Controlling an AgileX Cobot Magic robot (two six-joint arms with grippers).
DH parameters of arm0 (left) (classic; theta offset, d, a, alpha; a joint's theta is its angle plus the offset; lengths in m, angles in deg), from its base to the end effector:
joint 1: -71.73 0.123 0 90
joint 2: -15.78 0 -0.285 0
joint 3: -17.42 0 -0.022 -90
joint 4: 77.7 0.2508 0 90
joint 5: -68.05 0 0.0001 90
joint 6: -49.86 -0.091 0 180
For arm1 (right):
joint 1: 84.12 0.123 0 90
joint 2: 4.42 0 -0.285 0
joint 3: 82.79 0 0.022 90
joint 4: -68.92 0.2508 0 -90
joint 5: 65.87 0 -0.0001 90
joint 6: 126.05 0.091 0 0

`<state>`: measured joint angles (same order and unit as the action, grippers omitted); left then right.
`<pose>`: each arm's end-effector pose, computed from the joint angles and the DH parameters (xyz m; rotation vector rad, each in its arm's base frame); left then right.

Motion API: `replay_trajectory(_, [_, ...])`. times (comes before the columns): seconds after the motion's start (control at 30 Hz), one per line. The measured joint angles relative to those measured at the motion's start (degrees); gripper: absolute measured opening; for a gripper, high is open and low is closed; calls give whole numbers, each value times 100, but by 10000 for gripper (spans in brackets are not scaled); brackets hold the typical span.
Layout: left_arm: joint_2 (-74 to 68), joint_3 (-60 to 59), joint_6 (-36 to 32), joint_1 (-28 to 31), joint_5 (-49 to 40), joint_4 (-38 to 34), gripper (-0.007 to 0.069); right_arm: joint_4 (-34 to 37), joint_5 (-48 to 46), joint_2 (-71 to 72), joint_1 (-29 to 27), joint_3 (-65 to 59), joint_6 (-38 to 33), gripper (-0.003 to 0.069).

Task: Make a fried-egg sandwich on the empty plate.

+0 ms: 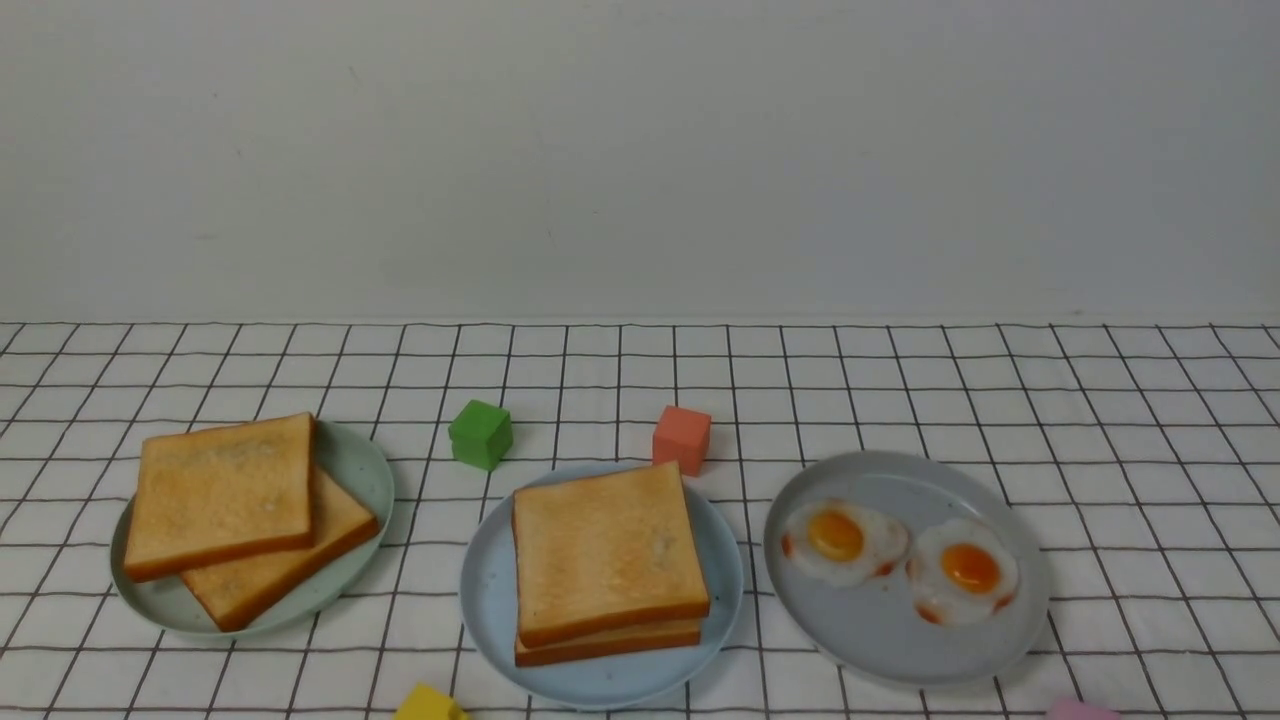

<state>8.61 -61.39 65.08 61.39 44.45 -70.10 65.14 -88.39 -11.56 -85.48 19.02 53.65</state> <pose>0.0516 -0.0045 0.1678 -0.0010 1.9124 -0.1687 0.0519 -0.0035 0.1729 -0.0226 1.8822 -0.0854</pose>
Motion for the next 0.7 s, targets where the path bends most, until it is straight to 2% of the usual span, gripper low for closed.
replay_trajectory(0.7, [0, 0, 0, 0, 0, 0, 17, -6, 0, 0, -28, 0, 0, 141])
